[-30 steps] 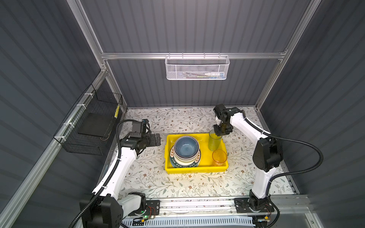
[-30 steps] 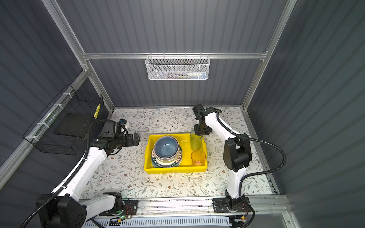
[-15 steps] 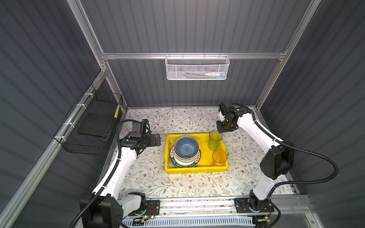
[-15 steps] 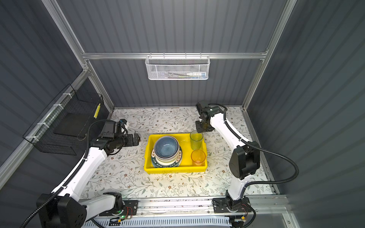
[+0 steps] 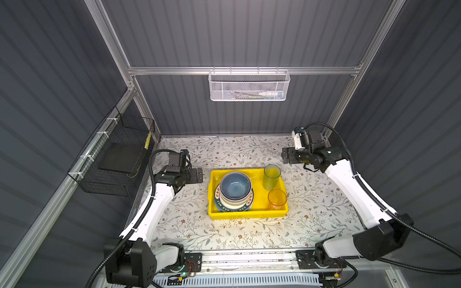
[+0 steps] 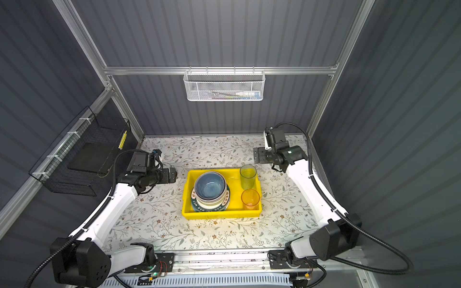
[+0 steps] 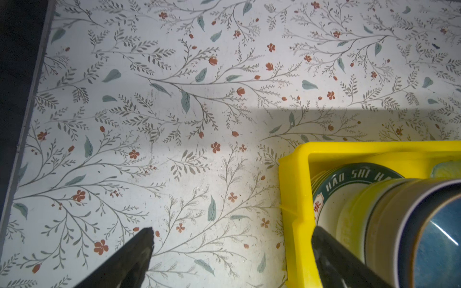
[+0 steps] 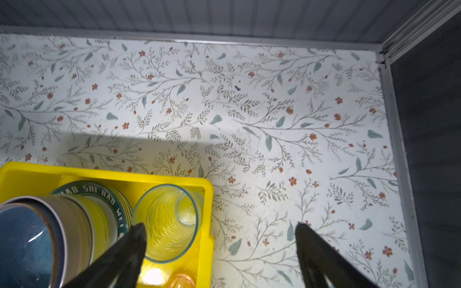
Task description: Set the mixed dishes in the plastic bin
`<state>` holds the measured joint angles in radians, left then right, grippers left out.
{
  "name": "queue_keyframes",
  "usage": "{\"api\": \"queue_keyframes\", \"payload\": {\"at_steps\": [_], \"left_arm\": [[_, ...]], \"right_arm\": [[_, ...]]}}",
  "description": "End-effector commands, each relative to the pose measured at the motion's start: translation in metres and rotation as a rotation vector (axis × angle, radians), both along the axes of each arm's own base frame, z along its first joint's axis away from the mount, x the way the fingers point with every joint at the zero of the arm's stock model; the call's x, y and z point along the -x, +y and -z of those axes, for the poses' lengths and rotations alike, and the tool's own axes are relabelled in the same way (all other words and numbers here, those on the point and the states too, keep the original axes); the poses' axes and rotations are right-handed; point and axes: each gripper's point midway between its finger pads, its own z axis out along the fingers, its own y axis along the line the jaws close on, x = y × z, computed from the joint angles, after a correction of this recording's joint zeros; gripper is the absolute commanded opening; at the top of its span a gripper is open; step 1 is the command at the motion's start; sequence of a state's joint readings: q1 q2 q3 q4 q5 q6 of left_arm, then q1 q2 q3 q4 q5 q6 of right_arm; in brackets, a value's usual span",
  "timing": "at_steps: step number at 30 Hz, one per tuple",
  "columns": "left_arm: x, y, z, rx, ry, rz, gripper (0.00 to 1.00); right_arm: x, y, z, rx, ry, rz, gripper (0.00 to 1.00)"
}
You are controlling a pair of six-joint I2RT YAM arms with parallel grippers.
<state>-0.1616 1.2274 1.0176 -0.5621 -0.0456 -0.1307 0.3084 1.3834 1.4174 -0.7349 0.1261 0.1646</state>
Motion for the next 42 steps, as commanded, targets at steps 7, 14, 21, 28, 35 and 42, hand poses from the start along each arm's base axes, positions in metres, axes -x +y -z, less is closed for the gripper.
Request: {"api": "queue_keyframes", "payload": {"at_steps": [7, 14, 21, 28, 35, 42], "left_arm": [[-0.043, 0.024, -0.017, -0.076, -0.3, -0.117, 1.0], [-0.051, 0.048, 0.015, -0.236, -0.377, -0.164, 1.0], [-0.05, 0.057, 0.053, -0.262, -0.441, -0.196, 1.0], [-0.052, 0.053, 0.077, -0.258, -0.484, -0.17, 1.0], [-0.059, 0.051, 0.092, -0.231, -0.521, -0.172, 1.0], [-0.066, 0.049, 0.113, -0.231, -0.509, -0.169, 1.0]], "right_arm": [[-0.011, -0.052, 0.003, 0.005, -0.242, 0.121, 0.99], [-0.011, -0.092, 0.036, 0.02, -0.324, 0.221, 0.99], [-0.008, -0.115, 0.092, 0.036, -0.386, 0.3, 0.99], [-0.004, -0.136, 0.13, 0.036, -0.457, 0.372, 0.99], [-0.007, -0.136, 0.136, 0.059, -0.497, 0.339, 0.99], [-0.008, -0.134, 0.146, 0.012, -0.565, 0.299, 0.99]]}}
